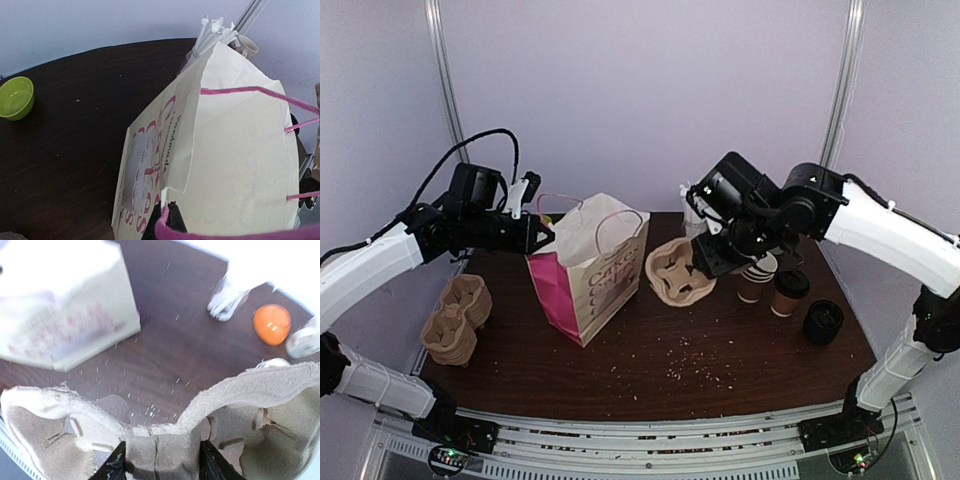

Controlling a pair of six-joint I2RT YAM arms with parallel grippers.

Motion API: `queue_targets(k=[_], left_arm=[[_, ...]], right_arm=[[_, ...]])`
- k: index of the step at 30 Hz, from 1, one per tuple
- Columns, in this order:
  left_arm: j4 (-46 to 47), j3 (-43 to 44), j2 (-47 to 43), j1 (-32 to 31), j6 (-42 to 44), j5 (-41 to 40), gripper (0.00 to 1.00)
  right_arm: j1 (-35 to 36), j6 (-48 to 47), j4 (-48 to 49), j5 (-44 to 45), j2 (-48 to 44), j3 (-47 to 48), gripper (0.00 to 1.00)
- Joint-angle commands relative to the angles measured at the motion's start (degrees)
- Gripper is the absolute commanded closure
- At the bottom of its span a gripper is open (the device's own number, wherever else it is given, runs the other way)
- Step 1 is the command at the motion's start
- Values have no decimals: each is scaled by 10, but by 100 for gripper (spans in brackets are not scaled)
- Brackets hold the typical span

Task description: Pack the takeout coffee

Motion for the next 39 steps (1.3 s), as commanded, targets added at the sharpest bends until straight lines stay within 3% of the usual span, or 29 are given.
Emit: queue_targets(k=[1, 13, 23, 39], left_arm=[[-12, 29, 11, -34, 6, -7, 100], [-24, 35, 14, -83, -8, -15, 100], [-24, 71, 54, -124, -16, -12, 100], [-23, 120, 99, -154, -38, 8, 100]], right_arm=[[-13, -30, -99, 95, 7, 104, 54], [-23, -80, -133, 101, 68, 313, 55], [-20, -91, -79, 19, 83, 318, 55], [-20, -118, -40, 29, 135, 380, 54]])
